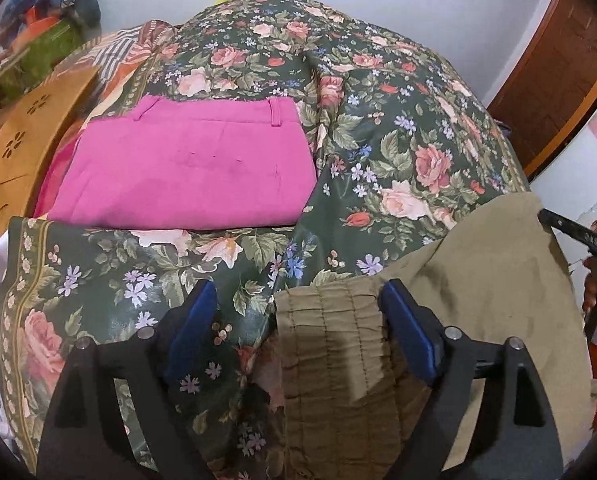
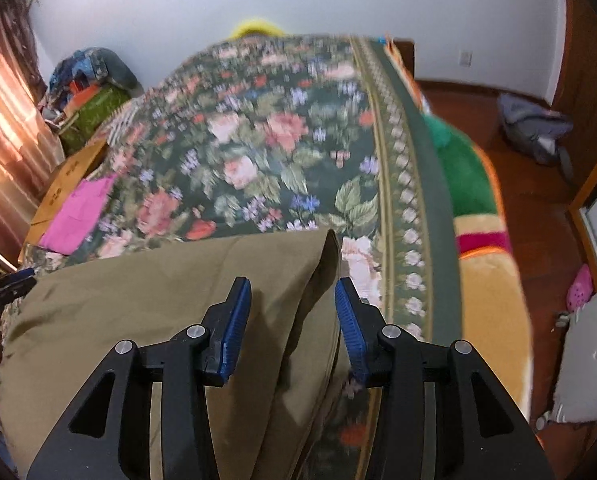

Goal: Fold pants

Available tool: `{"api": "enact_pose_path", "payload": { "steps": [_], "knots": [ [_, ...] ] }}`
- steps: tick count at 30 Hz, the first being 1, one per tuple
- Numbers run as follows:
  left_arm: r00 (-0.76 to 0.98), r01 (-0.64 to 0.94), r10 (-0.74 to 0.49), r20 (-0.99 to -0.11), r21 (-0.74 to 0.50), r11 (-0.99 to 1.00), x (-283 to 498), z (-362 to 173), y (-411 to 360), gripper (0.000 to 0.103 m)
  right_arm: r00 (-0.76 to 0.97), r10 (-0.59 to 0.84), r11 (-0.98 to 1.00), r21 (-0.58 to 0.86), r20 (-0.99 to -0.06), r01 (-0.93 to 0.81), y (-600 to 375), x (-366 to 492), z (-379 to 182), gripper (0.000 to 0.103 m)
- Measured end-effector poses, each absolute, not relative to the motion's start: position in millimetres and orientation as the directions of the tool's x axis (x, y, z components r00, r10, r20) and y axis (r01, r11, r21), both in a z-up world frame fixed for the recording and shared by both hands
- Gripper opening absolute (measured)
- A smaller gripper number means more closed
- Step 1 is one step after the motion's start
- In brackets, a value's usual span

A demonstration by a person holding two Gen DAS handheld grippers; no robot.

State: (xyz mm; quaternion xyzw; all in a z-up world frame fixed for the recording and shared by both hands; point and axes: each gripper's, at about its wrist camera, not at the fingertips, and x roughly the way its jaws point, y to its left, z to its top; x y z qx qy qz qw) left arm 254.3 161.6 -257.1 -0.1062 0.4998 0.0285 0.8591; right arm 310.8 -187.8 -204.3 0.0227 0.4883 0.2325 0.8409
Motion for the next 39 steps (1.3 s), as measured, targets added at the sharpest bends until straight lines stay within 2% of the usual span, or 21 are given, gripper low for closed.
{"api": "enact_pose_path", "payload": {
  "steps": [4, 5, 6, 7, 9, 12, 17, 26, 29, 33, 39],
  "knots": [
    [0.497, -0.163, -0.037, -0.867, -0.135, 0.977, 256, -265, 160, 0.088, 0.365, 0.464, 0.868, 0.332, -0.807, -0.368, -187, 324, -219, 0.038],
    [0.497, -0.168, -0.032, -0.867, -0.132, 0.977, 256, -266, 160, 0.089, 0.361, 0.476, 0.861, 0.341, -0.802, -0.379, -185, 324, -219, 0.034],
    [0.499, -0.175, -0.025, -0.866, -0.129, 0.976, 256, -268, 160, 0.089, 0.359, 0.488, 0.853, 0.347, -0.796, -0.390, -184, 324, -219, 0.024],
    [0.500, -0.178, -0.021, -0.866, -0.127, 0.976, 256, -269, 160, 0.090, 0.357, 0.494, 0.849, 0.350, -0.793, -0.396, -181, 326, -219, 0.018],
    [0.503, -0.188, -0.009, -0.864, -0.120, 0.975, 255, -270, 160, 0.090, 0.370, 0.490, 0.846, 0.331, -0.789, -0.417, -177, 323, -218, 0.012],
    [0.510, -0.197, 0.019, -0.860, -0.095, 0.976, 254, -270, 158, 0.091, 0.412, 0.449, 0.858, 0.253, -0.793, -0.447, -169, 320, -216, 0.009],
    [0.510, -0.213, 0.064, -0.858, -0.054, 0.976, 254, -270, 156, 0.093, 0.494, 0.376, 0.873, 0.122, -0.784, -0.472, -162, 312, -210, 0.008],
    [0.501, -0.197, 0.097, -0.860, -0.004, 0.980, 256, -265, 152, 0.093, 0.513, 0.306, 0.882, 0.037, -0.802, -0.469, -161, 320, -208, 0.010],
    [0.508, -0.205, 0.139, -0.850, 0.037, 0.978, 254, -250, 151, 0.092, 0.522, 0.293, 0.898, 0.044, -0.801, -0.437, -169, 315, -195, 0.018],
    [0.557, -0.191, 0.123, -0.821, 0.017, 0.981, 240, -221, 147, 0.092, 0.494, 0.356, 0.882, 0.111, -0.793, -0.458, -180, 296, -175, 0.019],
    [0.587, -0.147, 0.050, -0.808, -0.046, 0.988, 219, -198, 125, 0.092, 0.482, 0.389, 0.858, 0.118, -0.785, -0.499, -175, 251, -157, 0.021]
  ]
}}
